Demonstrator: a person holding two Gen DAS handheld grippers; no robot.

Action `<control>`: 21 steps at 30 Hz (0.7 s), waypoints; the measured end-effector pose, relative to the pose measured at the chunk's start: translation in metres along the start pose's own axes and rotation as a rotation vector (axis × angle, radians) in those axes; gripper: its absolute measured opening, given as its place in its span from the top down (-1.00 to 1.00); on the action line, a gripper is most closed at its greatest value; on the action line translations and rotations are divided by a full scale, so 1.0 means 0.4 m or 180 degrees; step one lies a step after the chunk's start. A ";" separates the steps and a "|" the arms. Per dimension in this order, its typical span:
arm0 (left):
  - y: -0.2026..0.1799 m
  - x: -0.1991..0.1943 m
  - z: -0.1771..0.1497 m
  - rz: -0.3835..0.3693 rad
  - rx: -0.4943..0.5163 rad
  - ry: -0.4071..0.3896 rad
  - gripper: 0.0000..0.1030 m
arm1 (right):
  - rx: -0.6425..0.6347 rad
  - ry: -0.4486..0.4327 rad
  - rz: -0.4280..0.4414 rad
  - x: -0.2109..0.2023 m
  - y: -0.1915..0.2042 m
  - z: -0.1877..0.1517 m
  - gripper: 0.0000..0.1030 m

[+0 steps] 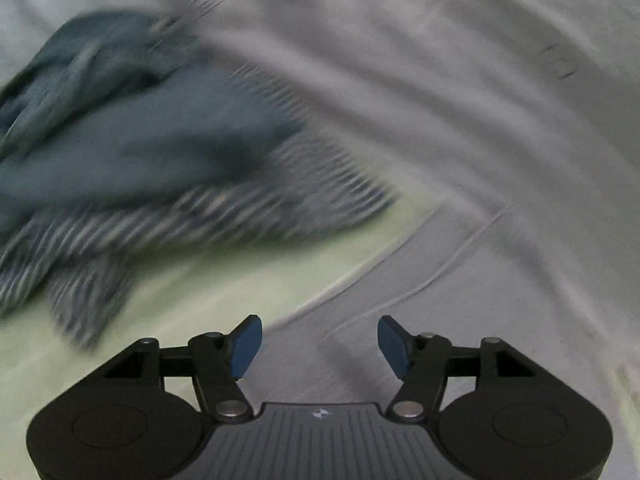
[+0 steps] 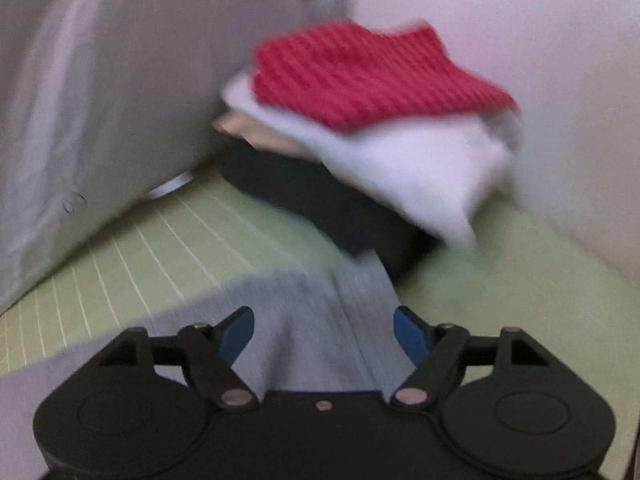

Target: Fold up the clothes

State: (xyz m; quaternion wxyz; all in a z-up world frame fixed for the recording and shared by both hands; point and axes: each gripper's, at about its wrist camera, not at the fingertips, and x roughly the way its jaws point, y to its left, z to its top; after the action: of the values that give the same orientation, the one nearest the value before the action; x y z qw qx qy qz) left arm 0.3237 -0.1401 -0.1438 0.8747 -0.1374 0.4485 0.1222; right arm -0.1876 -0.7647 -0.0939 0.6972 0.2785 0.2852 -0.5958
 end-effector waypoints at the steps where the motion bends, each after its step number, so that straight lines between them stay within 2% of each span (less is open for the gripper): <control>1: 0.011 0.005 -0.013 0.0023 -0.0049 0.0021 -0.32 | 0.0128 0.0087 -0.0016 -0.003 -0.017 -0.022 -0.57; 2: 0.020 0.008 -0.025 0.0036 -0.0089 0.0030 -0.34 | 0.0256 0.0174 -0.0031 -0.006 -0.034 -0.043 -0.57; 4: 0.022 0.004 -0.041 -0.0040 -0.0093 -0.0060 -0.53 | 0.0468 0.0314 -0.0041 -0.001 -0.057 -0.082 -0.57; 8: -0.007 0.015 -0.050 -0.0075 0.0029 -0.0095 -0.57 | 0.0642 0.0491 -0.0028 0.011 -0.059 -0.127 -0.58; 9: -0.014 0.017 -0.050 -0.0070 0.0049 -0.0114 -0.49 | 0.0682 0.0533 -0.0025 0.013 -0.059 -0.138 -0.58; 10: -0.019 0.019 -0.044 -0.0050 0.0036 -0.0156 -0.13 | 0.0655 0.0544 0.0004 0.014 -0.053 -0.144 -0.57; 11: -0.022 0.021 -0.040 -0.0031 0.0022 -0.0198 0.14 | 0.0612 0.0548 0.0040 0.013 -0.045 -0.149 -0.55; 12: -0.020 0.024 -0.038 -0.0020 0.0000 -0.0225 0.64 | 0.0569 0.0551 0.0075 0.013 -0.037 -0.153 -0.52; 13: -0.013 0.024 -0.037 -0.0032 -0.0044 -0.0211 0.89 | 0.0462 0.0566 0.0059 0.018 -0.029 -0.154 -0.39; 14: -0.004 0.024 -0.036 -0.0049 -0.0089 -0.0198 0.89 | 0.0339 0.0583 0.0029 0.025 -0.020 -0.153 -0.09; 16: 0.021 0.015 -0.035 -0.0106 -0.0163 -0.0186 0.91 | 0.0221 0.0586 0.0036 0.030 -0.018 -0.154 0.27; 17: 0.029 0.006 -0.038 -0.0069 -0.0110 -0.0216 0.91 | 0.0171 0.0562 0.0041 0.029 -0.021 -0.154 0.67; 19: 0.048 -0.012 -0.043 -0.0003 -0.0011 -0.0270 0.94 | 0.0071 0.0514 0.0052 0.026 -0.027 -0.155 0.88; 21: 0.092 -0.029 -0.056 -0.0057 -0.0081 -0.0241 0.94 | -0.0024 0.0467 0.0043 0.022 -0.035 -0.157 0.90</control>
State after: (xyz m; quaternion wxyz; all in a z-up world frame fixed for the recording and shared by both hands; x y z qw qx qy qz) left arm 0.2880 -0.1148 -0.1515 0.8902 -0.1477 0.4124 0.1251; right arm -0.2046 -0.7265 -0.1438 0.6795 0.3207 0.3359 -0.5680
